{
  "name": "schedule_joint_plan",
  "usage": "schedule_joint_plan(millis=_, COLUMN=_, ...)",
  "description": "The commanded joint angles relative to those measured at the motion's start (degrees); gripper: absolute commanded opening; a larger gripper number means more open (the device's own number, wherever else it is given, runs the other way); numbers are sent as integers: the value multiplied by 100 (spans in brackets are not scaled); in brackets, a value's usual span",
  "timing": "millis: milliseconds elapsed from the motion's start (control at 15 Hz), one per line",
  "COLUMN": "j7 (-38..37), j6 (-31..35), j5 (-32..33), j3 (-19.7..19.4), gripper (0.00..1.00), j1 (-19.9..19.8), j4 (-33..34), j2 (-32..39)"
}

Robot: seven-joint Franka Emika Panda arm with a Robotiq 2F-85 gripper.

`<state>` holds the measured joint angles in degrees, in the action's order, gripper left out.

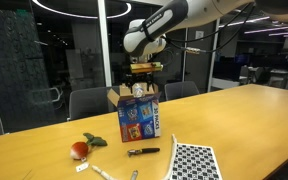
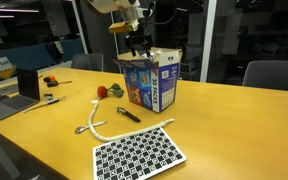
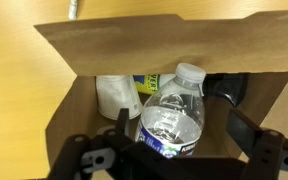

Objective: Pick the bottle and put it in the box

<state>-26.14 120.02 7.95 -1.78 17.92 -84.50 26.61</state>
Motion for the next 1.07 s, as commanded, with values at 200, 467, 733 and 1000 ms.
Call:
schedule_joint_plan(millis=200, j7=-77, j6=-58, j5=150, j3=83, gripper=99, j1=-99, j4=-229, j2=-383)
schedule_joint_plan(millis=467, j7=-136, j6=-110, j5=364, j3=47, gripper=100, j1=-125, j4=-308, j2=-755)
schedule_joint_plan(millis=733, j7=-212, j6=-370, j5=732, j3=54, gripper=100, j1=-201, j4=-416, j2=-1435)
schedule_joint_plan(millis=1000, j7=65, j6=-956, j5=712, j3=229, gripper=100, j1=-411, j4=-860, j2=-2478)
